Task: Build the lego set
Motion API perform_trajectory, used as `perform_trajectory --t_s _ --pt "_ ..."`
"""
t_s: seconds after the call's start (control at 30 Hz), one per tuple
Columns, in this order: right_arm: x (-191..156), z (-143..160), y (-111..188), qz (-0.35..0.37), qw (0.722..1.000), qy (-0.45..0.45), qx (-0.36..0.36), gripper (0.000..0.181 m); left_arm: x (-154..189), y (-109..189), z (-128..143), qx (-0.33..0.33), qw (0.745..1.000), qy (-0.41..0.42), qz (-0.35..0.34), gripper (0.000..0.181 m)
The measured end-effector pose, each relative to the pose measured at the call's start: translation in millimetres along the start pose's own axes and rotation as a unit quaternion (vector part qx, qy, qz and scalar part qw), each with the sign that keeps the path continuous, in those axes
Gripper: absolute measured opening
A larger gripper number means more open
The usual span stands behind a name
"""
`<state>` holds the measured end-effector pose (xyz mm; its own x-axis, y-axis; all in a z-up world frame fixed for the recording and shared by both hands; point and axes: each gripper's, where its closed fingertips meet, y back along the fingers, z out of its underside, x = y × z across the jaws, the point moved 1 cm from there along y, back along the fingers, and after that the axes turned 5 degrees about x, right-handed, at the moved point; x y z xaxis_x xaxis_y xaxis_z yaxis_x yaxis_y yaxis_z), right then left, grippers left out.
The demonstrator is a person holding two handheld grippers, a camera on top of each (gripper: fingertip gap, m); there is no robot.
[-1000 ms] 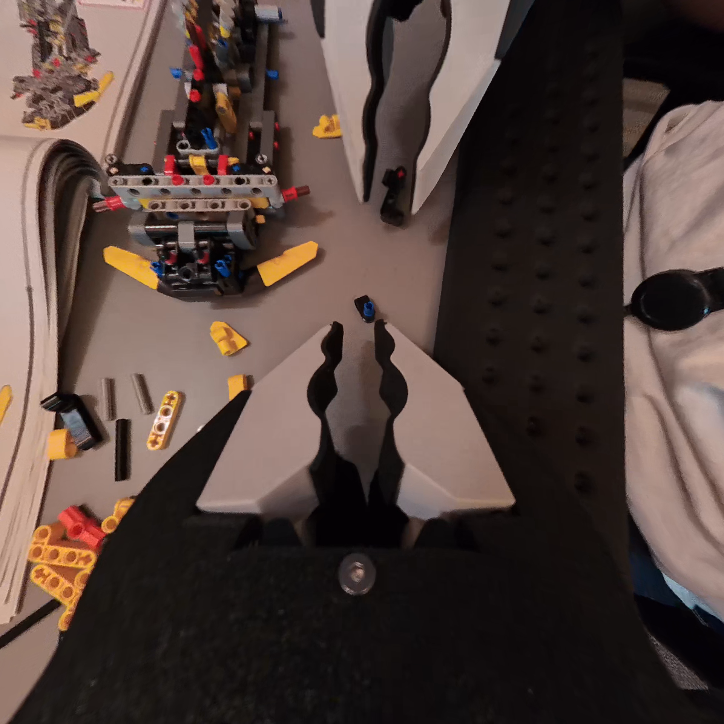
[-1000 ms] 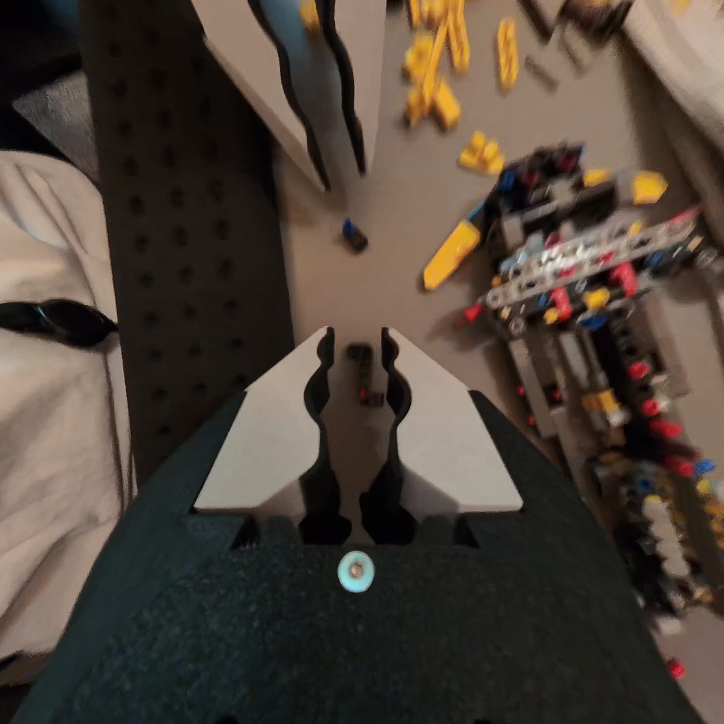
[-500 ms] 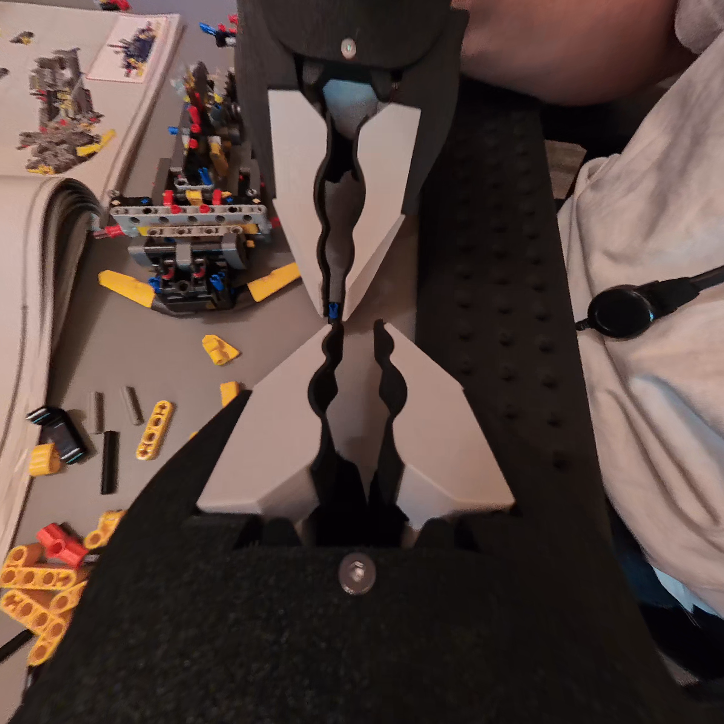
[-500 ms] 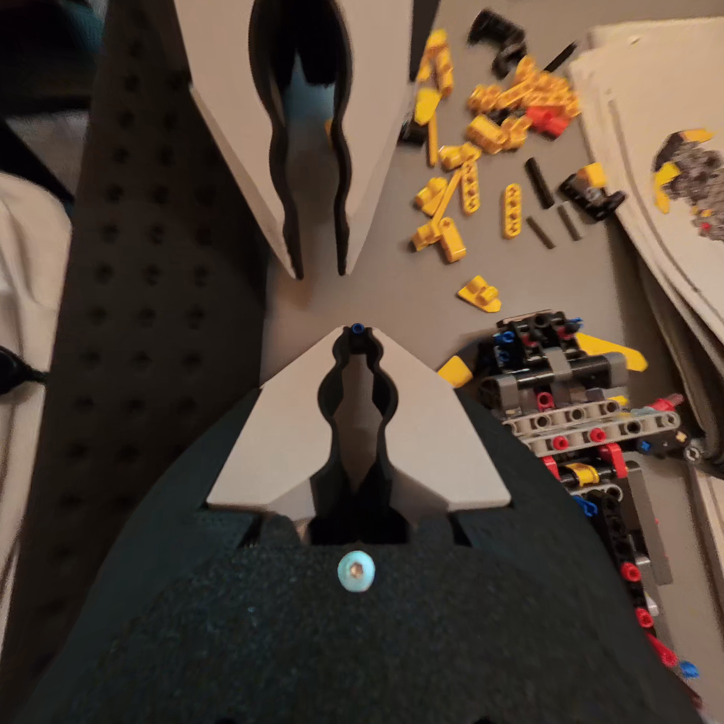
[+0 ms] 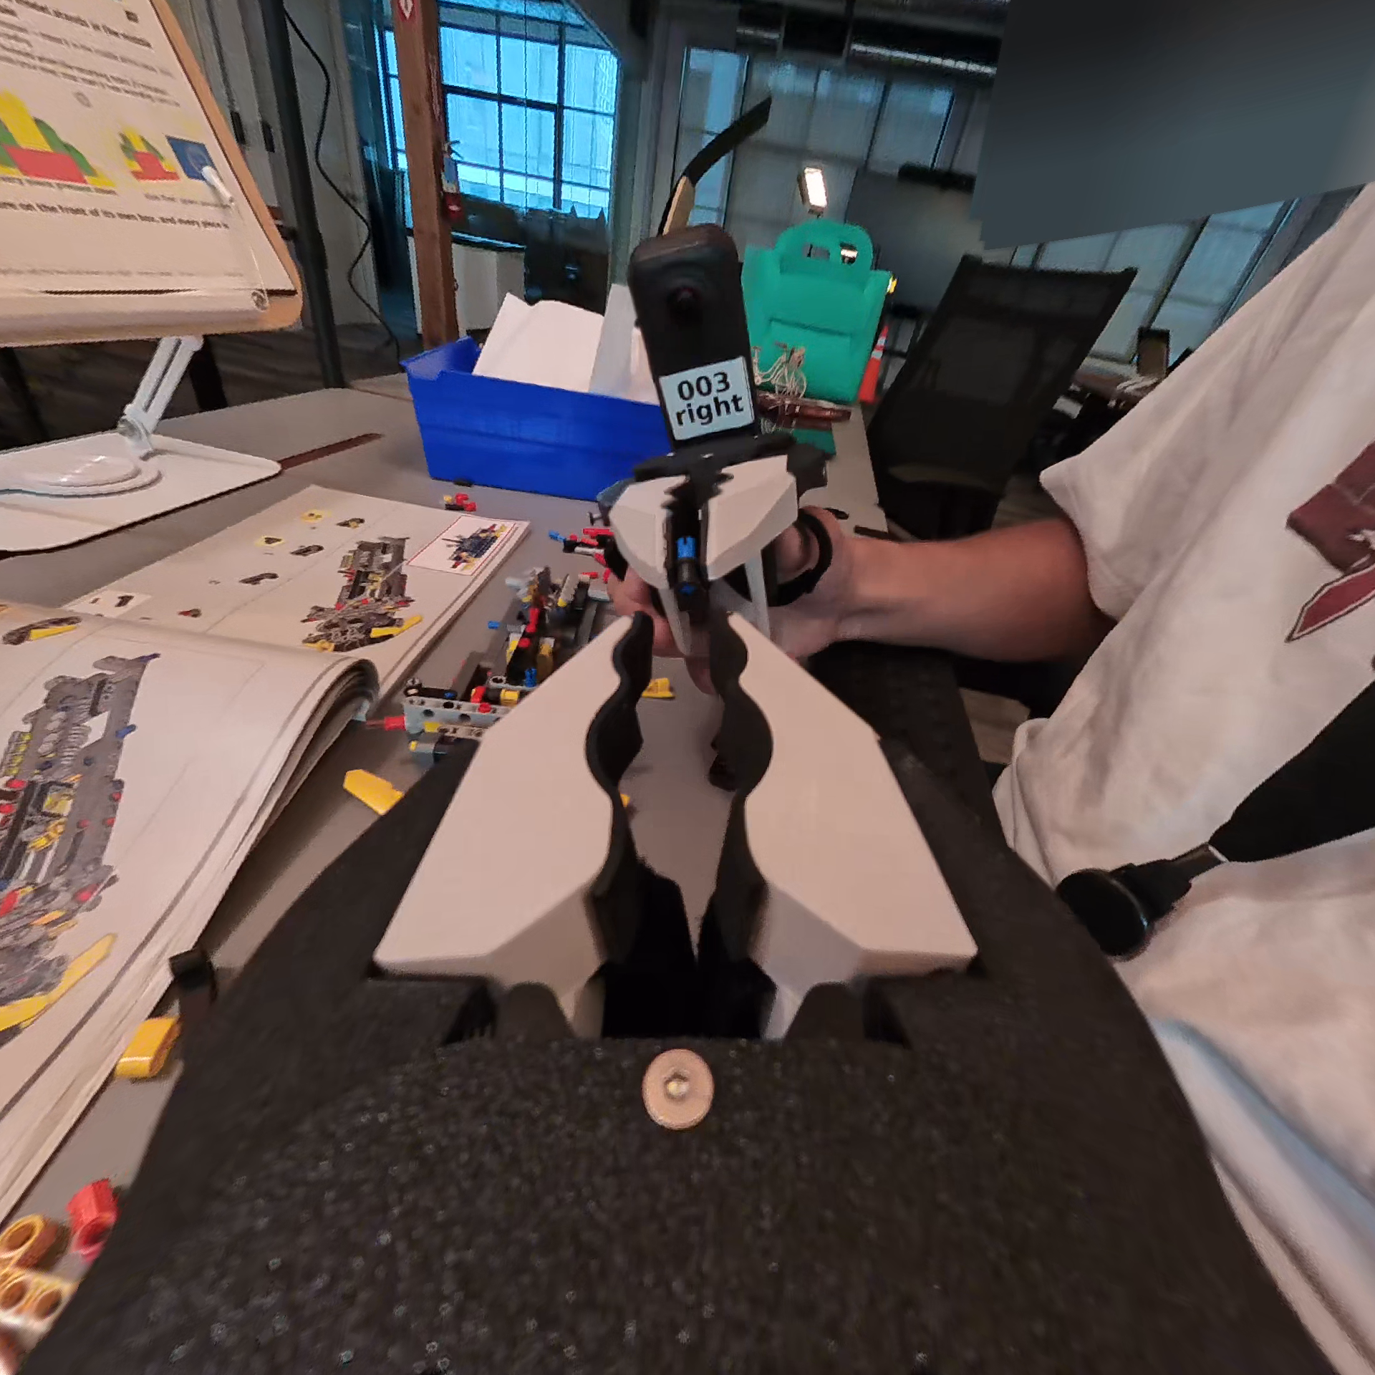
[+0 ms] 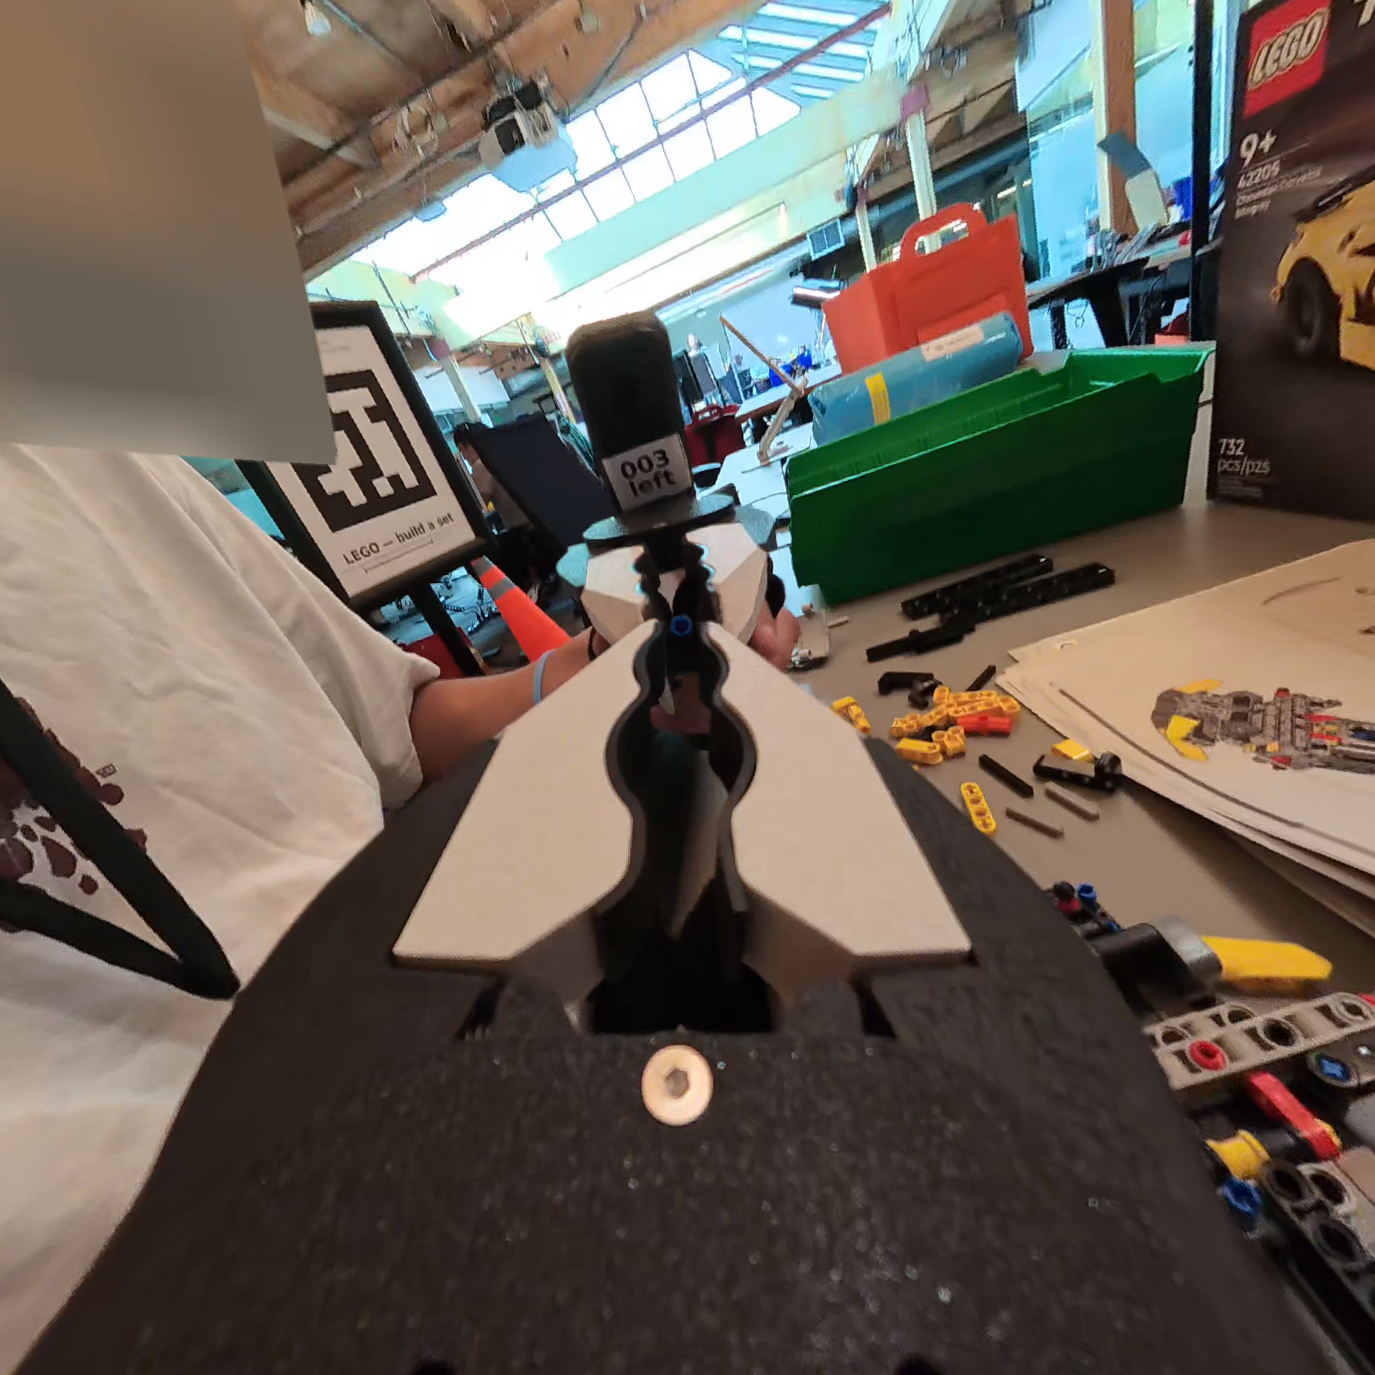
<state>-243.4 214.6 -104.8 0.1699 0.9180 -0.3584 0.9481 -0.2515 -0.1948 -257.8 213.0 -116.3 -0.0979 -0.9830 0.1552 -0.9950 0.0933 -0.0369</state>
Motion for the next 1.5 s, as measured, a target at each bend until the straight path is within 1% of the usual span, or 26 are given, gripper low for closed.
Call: perform_trajectory --t_s 0.1,0.2,0.3,0.37,0.43,0.57,0.63,0.7,0.77,0.83,0.87,0.9,0.93,1.0,1.13,1.2,1.4,1.5 --pt "-2 -1 -2 -0.001 1.0 0.004 0.009 0.006 -1 -3 -2 0.008 1.0 0.009 -0.003 0.017" --pt "1 -3 -2 0.011 1.0 0.014 0.017 0.006 0 -4 -8 0.028 0.999 0.02 0.0 0.006" --pt "3 -3 -2 0.019 0.999 0.037 0.02 0.006 -1 -5 -8 0.037 0.998 0.056 0.01 0.006" --pt "2 -5 -2 0.018 0.999 0.031 0.024 0.006 -1 -5 -9 0.045 0.995 0.087 0.024 0.006" --pt "3 -5 -2 0.017 0.999 0.028 0.02 0.007 -1 -5 -9 0.049 0.994 0.094 0.027 0.006" --pt "9 -6 4 0.03 0.999 0.042 0.0 0.025 -6 -2 -10 0.057 0.993 0.103 0.018 0.006" --pt "10 -5 8 0.041 0.996 0.078 -0.023 0.032 -14 1 -10 0.063 0.99 0.126 0.009 0.006" --pt "11 0 10 0.072 0.983 0.159 -0.062 0.038 -18 4 -10 0.071 0.985 0.155 0.013 0.006" --pt "17 7 11 0.126 0.956 0.24 -0.108 0.046 -19 5 -7 0.068 0.98 0.187 0.024 0.006" --pt "20 11 11 0.178 0.919 0.322 -0.139 0.044 -18 2 3 0.044 0.974 0.217 0.036 0.006" --pt "20 11 10 0.195 0.898 0.368 -0.143 0.043 -17 0 9 0.03 0.972 0.23 0.043 0.006" --pt "19 13 9 0.205 0.877 0.408 -0.148 0.039 -14 -2 14 0.016 0.969 0.24 0.052 0.006" --pt "17 20 8 0.199 0.865 0.431 -0.162 0.034 -11 -4 17 0.006 0.968 0.245 0.06 0.006" --pt "16 31 6 0.189 0.859 0.439 -0.184 0.033 -8 -6 20 -0.006 0.967 0.244 0.069 0.006" --pt "14 25 9 0.188 0.857 0.448 -0.173 0.023 -3 -7 23 -0.018 0.967 0.242 0.08 0.006" --pt "14 28 10 0.181 0.858 0.446 -0.179 0.019 -3 -7 24 -0.022 0.967 0.242 0.079 0.006" --pt "14 29 11 0.185 0.839 0.477 -0.187 0.018 -4 -8 26 -0.026 0.966 0.244 0.077 0.006" --pt "18 23 10 0.211 0.82 0.5 -0.184 0.018 -8 -8 21 -0.007 0.967 0.248 0.064 0.006"
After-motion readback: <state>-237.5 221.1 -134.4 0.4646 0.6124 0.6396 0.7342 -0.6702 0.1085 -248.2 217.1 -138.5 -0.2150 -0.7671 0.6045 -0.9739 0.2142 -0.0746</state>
